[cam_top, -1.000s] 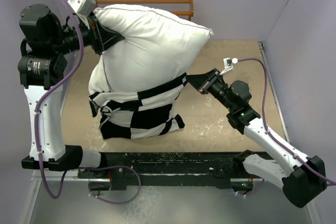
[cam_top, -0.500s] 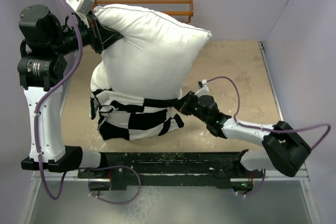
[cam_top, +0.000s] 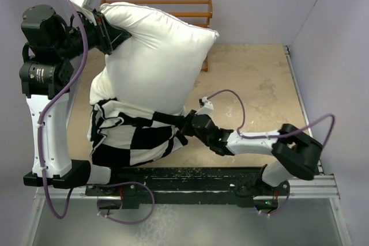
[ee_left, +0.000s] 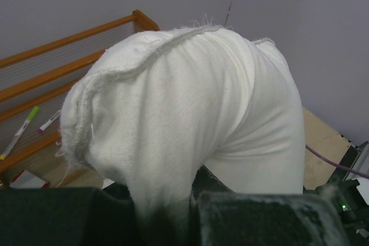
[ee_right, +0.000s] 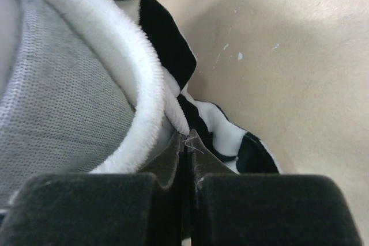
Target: Remove the pillowcase from the pillow
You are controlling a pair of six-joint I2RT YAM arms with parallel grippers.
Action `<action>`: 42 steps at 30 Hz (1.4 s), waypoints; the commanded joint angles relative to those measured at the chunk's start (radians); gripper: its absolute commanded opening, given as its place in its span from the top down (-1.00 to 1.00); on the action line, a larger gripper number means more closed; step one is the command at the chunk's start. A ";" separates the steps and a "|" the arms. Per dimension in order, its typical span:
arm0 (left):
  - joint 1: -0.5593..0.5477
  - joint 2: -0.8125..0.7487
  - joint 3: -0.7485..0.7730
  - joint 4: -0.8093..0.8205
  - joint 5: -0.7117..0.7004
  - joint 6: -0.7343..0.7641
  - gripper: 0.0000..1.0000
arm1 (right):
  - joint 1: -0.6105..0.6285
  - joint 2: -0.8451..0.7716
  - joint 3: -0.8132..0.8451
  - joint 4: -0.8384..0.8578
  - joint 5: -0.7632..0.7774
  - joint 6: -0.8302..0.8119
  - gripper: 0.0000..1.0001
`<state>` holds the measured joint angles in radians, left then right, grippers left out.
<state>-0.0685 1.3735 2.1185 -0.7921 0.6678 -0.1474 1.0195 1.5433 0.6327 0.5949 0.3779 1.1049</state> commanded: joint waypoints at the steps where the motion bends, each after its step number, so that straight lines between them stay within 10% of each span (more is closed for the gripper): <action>1: 0.007 -0.033 0.102 0.339 -0.013 -0.039 1.00 | 0.007 -0.222 0.048 -0.459 0.107 -0.188 1.00; 5: 0.007 -0.021 0.101 0.319 0.050 -0.040 1.00 | -0.042 -0.521 0.212 -0.594 0.133 -0.437 -0.09; 9: 0.007 -0.017 0.099 0.337 0.056 -0.038 1.00 | -0.071 -0.647 0.483 -0.728 0.102 -0.650 -0.45; 17: 0.007 0.051 0.216 0.471 -0.024 -0.088 1.00 | -0.069 -0.405 1.158 -0.845 0.020 -0.974 -0.70; 27: 0.006 0.103 0.218 0.310 0.511 -0.108 1.00 | -0.068 0.010 1.825 -1.082 -0.363 -1.263 -0.91; 35: 0.006 0.037 0.118 0.206 0.565 -0.009 1.00 | -0.148 0.051 1.808 -1.145 -0.634 -1.248 -0.94; 42: 0.005 0.014 0.078 0.201 0.594 0.004 1.00 | -0.159 0.086 1.791 -1.198 -0.520 -1.299 -0.95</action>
<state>-0.0647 1.4345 2.1864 -0.6731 1.1915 -0.1555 0.8742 1.6398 2.4237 -0.5728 -0.1776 -0.1482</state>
